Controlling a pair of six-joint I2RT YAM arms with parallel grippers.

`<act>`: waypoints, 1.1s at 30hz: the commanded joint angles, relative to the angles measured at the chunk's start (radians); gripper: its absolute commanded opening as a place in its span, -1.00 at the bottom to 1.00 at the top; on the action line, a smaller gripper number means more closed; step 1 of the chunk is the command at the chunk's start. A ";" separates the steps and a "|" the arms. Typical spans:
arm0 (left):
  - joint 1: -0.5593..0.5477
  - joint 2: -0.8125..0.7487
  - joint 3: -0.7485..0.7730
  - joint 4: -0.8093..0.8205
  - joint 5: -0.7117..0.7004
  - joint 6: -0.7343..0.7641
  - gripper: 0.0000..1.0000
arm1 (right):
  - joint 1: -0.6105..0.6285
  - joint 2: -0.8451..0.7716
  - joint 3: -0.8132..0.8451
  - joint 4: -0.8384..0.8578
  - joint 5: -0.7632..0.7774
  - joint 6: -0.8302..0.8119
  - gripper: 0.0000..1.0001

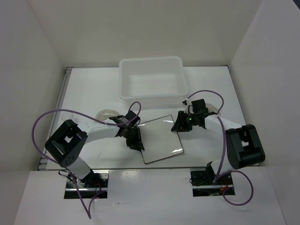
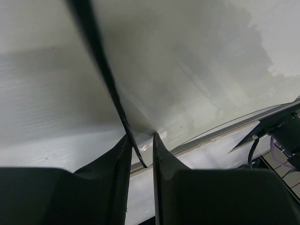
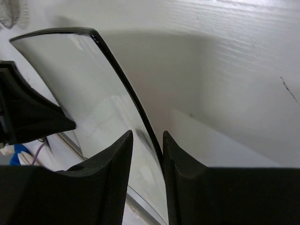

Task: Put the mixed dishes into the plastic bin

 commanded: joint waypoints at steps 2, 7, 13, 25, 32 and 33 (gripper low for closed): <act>-0.025 -0.046 0.058 0.404 0.085 -0.084 -0.77 | 0.049 -0.059 -0.009 0.077 -0.399 0.099 -0.39; -0.025 -0.046 0.028 0.462 0.105 -0.115 -0.72 | 0.049 -0.059 -0.018 0.086 -0.417 0.099 -0.19; -0.025 -0.046 -0.005 0.481 0.105 -0.124 -0.66 | 0.049 -0.024 -0.027 0.086 -0.393 0.109 0.27; -0.005 -0.004 -0.026 0.481 0.096 -0.124 -0.60 | 0.061 0.020 -0.009 0.033 -0.366 0.075 -0.23; -0.005 -0.053 -0.035 0.446 0.096 -0.124 -0.60 | 0.061 -0.092 0.011 0.033 -0.386 0.066 -1.00; -0.005 -0.075 -0.035 0.420 0.096 -0.124 -0.60 | 0.061 -0.121 0.011 0.033 -0.402 0.066 -1.00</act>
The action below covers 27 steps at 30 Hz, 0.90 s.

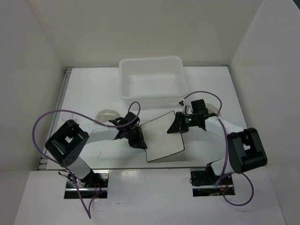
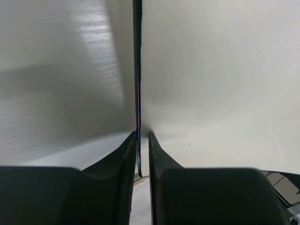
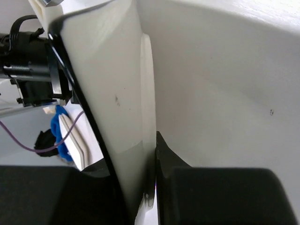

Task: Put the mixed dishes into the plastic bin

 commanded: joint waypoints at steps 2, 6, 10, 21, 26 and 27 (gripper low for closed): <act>-0.005 -0.115 0.081 0.180 0.070 -0.038 -0.60 | 0.043 -0.112 0.037 -0.031 -0.194 0.009 -1.00; -0.005 -0.253 0.165 0.008 0.047 0.017 -0.58 | -0.003 -0.160 0.083 -0.102 -0.300 -0.052 -1.00; 0.014 -0.415 0.204 -0.142 -0.003 0.056 -0.49 | -0.046 -0.172 0.204 -0.220 -0.418 -0.143 -1.00; 0.080 -0.724 0.124 -0.411 -0.071 0.112 -0.06 | -0.144 0.010 0.570 0.000 -0.446 0.162 -1.00; 0.103 -0.724 0.090 -0.403 -0.080 0.142 0.08 | -0.179 0.193 0.733 0.095 -0.429 0.261 -1.00; 0.103 -0.715 0.090 -0.403 -0.091 0.154 0.08 | -0.179 0.258 0.815 0.095 -0.419 0.261 -1.00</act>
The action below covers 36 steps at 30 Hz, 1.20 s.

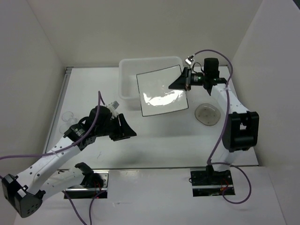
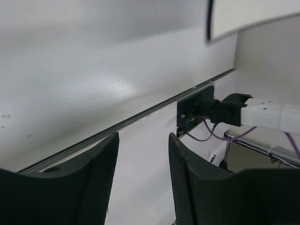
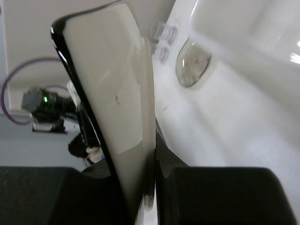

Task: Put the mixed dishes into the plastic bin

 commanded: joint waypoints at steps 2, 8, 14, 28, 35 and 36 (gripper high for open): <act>0.045 0.025 0.006 -0.011 -0.029 0.067 0.18 | -0.013 0.140 0.250 0.158 -0.044 0.164 -1.00; 0.105 0.144 0.095 -0.091 -0.053 0.202 0.55 | -0.003 0.476 0.712 0.137 0.010 0.176 -1.00; 0.191 0.182 0.119 -0.110 -0.043 0.225 0.61 | 0.022 0.783 1.148 -0.058 0.054 0.032 -1.00; 0.288 0.052 0.039 -0.131 -0.009 0.069 0.63 | 0.051 0.998 1.323 -0.198 0.147 -0.036 -1.00; 0.308 -0.019 0.039 -0.165 -0.031 0.032 0.63 | 0.051 1.032 1.312 -0.244 0.221 -0.056 -1.00; 0.308 -0.031 0.028 -0.165 -0.031 0.032 0.63 | 0.051 1.032 1.312 -0.257 0.236 -0.071 -1.00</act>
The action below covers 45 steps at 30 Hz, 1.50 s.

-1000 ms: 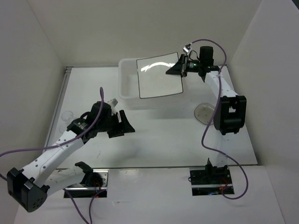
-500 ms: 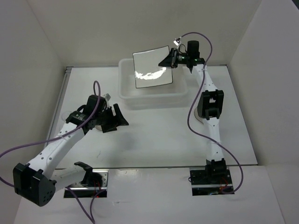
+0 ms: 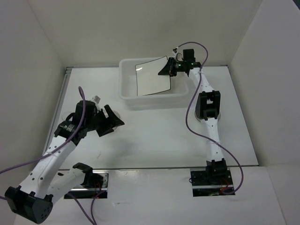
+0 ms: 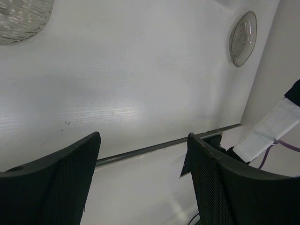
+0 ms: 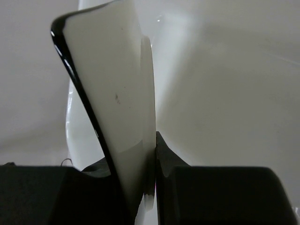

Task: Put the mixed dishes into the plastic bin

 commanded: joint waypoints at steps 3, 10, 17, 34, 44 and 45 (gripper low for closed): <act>0.007 -0.038 -0.021 -0.025 -0.005 -0.032 0.63 | 0.010 -0.033 0.073 -0.039 0.048 -0.026 -1.00; 0.017 -0.101 -0.030 -0.045 -0.005 -0.052 0.63 | 0.050 -0.002 0.084 -0.078 0.135 -0.076 -1.00; 0.017 -0.182 -0.049 -0.089 -0.025 -0.098 0.63 | 0.050 0.054 0.084 0.009 -0.068 -0.054 -1.00; 0.017 -0.177 -0.049 -0.088 -0.025 -0.110 0.63 | 0.061 0.098 0.245 -0.085 0.074 -0.033 0.85; 0.017 -0.088 -0.027 -0.046 -0.086 -0.067 0.63 | -0.009 -0.060 0.394 -0.214 0.232 -0.080 0.99; 0.017 -0.088 -0.027 -0.033 -0.098 -0.067 0.63 | -0.019 -0.085 0.394 -0.227 0.241 -0.091 0.99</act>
